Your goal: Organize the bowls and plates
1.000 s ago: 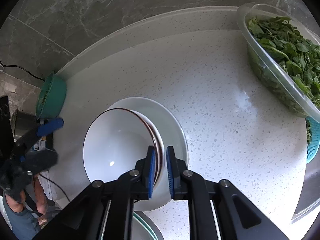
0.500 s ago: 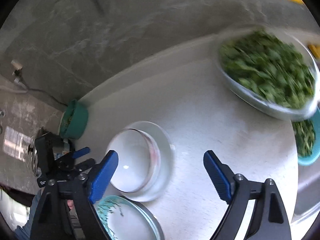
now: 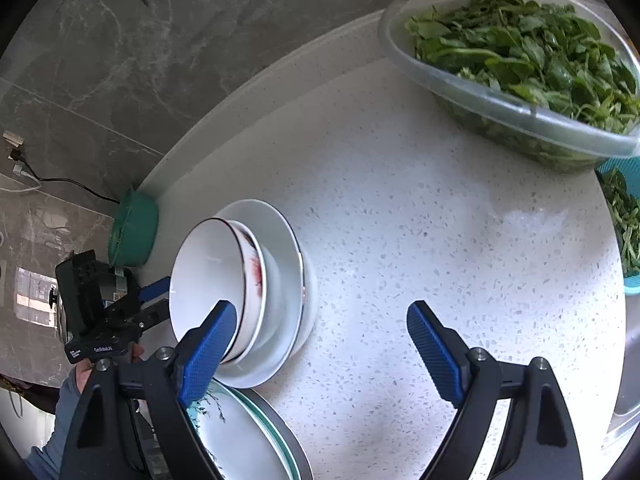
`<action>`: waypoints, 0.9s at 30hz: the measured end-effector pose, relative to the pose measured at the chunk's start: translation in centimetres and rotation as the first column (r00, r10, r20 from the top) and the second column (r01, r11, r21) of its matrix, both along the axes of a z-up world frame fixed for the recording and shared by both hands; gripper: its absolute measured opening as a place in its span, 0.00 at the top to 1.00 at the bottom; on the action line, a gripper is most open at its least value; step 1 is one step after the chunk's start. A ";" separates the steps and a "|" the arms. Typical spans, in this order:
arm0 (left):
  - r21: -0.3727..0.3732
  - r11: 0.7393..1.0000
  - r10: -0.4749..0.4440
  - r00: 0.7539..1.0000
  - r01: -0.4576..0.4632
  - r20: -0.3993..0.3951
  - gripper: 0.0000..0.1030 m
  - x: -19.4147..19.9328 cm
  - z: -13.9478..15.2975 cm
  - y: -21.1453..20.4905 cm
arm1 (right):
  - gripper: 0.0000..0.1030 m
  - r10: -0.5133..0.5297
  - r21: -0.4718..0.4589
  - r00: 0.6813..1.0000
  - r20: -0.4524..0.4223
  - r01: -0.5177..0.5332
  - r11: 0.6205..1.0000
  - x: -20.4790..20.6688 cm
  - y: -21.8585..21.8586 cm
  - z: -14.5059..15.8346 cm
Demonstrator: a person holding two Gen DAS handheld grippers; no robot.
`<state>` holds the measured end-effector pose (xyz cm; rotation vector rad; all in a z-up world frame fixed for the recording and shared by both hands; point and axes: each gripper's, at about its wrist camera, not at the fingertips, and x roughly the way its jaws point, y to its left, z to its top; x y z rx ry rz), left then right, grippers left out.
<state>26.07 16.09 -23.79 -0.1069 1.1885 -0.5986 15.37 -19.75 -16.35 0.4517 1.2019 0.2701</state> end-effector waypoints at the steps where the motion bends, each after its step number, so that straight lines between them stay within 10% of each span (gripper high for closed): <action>1: 0.006 1.000 -0.015 1.000 0.015 0.014 0.00 -0.1 0.1 -0.1 | 0.14 0.001 -0.003 1.000 -0.003 -0.001 1.000 0.0 -0.1 -0.2; 27: 0.093 0.995 -0.022 0.996 0.031 -0.091 0.01 2.7 -3.0 -2.8 | 0.38 0.031 -0.027 0.993 -0.113 -0.035 0.999 2.2 1.9 -4.1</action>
